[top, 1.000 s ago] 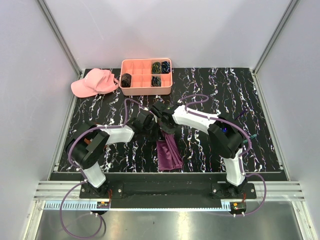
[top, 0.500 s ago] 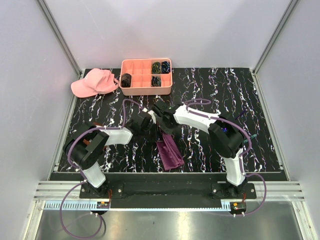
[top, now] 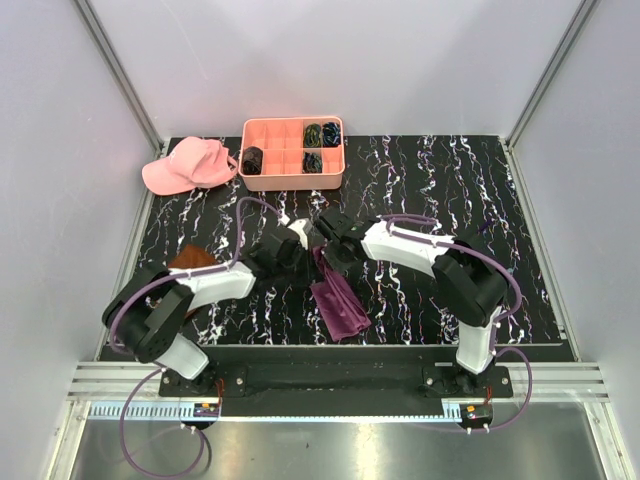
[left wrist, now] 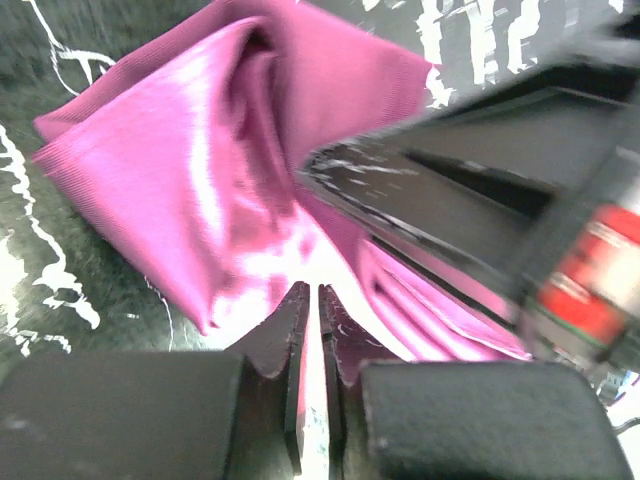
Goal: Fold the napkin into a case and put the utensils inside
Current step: Grasp the top corner of the smaller rectangle folded napkin at the center of the board.
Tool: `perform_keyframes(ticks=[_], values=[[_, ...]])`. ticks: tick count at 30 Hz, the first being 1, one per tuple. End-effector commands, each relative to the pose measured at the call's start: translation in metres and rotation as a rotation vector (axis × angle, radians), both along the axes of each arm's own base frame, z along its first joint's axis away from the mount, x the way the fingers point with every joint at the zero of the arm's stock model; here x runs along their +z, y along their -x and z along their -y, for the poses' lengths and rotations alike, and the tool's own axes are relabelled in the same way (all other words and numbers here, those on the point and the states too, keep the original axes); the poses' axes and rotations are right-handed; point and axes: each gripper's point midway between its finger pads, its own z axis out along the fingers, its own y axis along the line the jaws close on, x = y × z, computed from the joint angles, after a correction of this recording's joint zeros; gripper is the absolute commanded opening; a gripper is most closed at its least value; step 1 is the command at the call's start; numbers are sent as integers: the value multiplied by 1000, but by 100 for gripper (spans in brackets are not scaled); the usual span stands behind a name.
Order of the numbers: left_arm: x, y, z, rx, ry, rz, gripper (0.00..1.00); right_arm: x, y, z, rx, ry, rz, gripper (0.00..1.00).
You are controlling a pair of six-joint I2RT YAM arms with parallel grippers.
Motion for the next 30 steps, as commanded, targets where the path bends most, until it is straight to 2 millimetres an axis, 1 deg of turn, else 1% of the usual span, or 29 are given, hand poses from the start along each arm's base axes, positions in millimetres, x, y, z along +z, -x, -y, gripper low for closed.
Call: perform_keyframes(ticks=[1, 2, 4, 6, 7, 8, 12, 17, 20, 22, 23, 24, 25, 26, 27, 28, 29, 30], values=[[13, 0, -9, 2, -16, 80, 8, 34, -10, -14, -31, -101, 72, 0], [15, 1, -10, 4, -18, 91, 7, 36, -10, -14, -33, -105, 76, 0], [10, 5, -17, 26, -37, 77, 4, 38, -11, -13, -44, -109, 78, 0], [-1, 8, -21, 45, -48, 49, 4, 37, -10, -13, -60, -119, 71, 0], [-6, 11, -20, 40, -50, 31, 2, 36, -10, -16, -59, -129, 60, 0], [-16, 11, -17, 32, -54, 11, 0, 34, -9, -18, -57, -132, 53, 0], [-29, 14, -5, 18, -13, -32, 0, 29, -7, -22, -80, -156, 27, 0], [-28, 4, -7, 65, -41, 28, 0, 23, -4, -28, -179, -192, 33, 0], [-27, 2, -7, 69, -50, 42, 0, 14, -7, -34, -218, -209, 33, 0], [-29, 2, -10, 78, -59, 48, 0, 6, -5, -33, -232, -202, 34, 0], [-33, 5, -13, 83, -69, 39, 0, 11, -9, -41, -262, -259, 62, 0], [-34, 2, -16, 100, -78, 43, 0, 0, -1, -37, -280, -250, 60, 0], [-36, 3, -18, 102, -93, 39, 0, -3, -1, -38, -296, -267, 56, 0], [-36, 4, -19, 101, -94, 38, 0, -4, 0, -42, -282, -284, 51, 0], [-35, 6, -19, 96, -91, 37, 0, -9, 4, -39, -275, -273, 41, 0], [-27, 5, -19, 97, -70, 61, 0, -9, 5, -39, -267, -271, 41, 0], [-29, 9, -23, 97, -73, 61, 0, -9, 6, -40, -239, -264, 49, 0], [-26, 7, -25, 97, -82, 81, 0, -13, 9, -39, -223, -255, 40, 0]])
